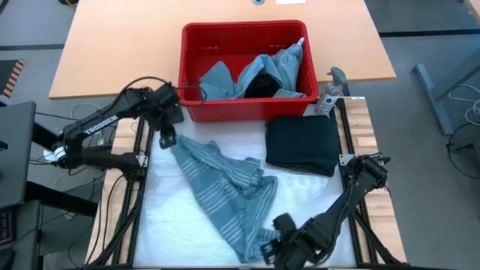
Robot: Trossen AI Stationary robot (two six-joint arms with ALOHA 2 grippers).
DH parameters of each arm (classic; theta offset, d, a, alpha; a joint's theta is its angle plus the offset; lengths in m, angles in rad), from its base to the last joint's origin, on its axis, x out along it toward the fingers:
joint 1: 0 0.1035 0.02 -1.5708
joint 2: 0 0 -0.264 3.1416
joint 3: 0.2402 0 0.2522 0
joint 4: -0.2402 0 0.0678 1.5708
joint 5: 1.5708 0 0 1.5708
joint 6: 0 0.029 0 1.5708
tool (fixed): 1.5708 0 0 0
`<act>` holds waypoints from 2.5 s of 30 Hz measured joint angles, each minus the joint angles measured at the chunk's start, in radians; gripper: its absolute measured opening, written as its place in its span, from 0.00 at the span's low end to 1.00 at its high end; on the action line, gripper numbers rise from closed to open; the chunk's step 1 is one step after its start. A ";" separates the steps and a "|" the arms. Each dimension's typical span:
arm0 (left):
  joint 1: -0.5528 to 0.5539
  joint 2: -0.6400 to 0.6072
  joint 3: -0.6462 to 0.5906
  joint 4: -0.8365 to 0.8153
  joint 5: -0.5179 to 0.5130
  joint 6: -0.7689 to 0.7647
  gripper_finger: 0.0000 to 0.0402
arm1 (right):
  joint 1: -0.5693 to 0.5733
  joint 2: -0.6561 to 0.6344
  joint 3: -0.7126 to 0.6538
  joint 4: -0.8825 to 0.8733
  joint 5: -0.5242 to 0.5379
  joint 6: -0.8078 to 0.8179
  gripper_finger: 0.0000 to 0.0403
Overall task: Fold Laundry from Bin
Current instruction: Fold the blue polo shirt
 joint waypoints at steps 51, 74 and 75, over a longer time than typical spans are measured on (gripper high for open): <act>-0.266 0.552 -0.024 0.933 0.902 -0.057 0.53 | -0.359 -0.223 -0.899 0.598 0.208 0.024 0.63; -0.352 0.707 -0.018 1.020 0.563 0.177 0.53 | -0.371 -0.223 -0.899 0.638 0.173 -0.052 0.63; -0.353 0.716 -0.012 1.021 0.552 0.176 0.53 | -0.371 -0.223 -0.899 0.640 0.172 -0.057 0.63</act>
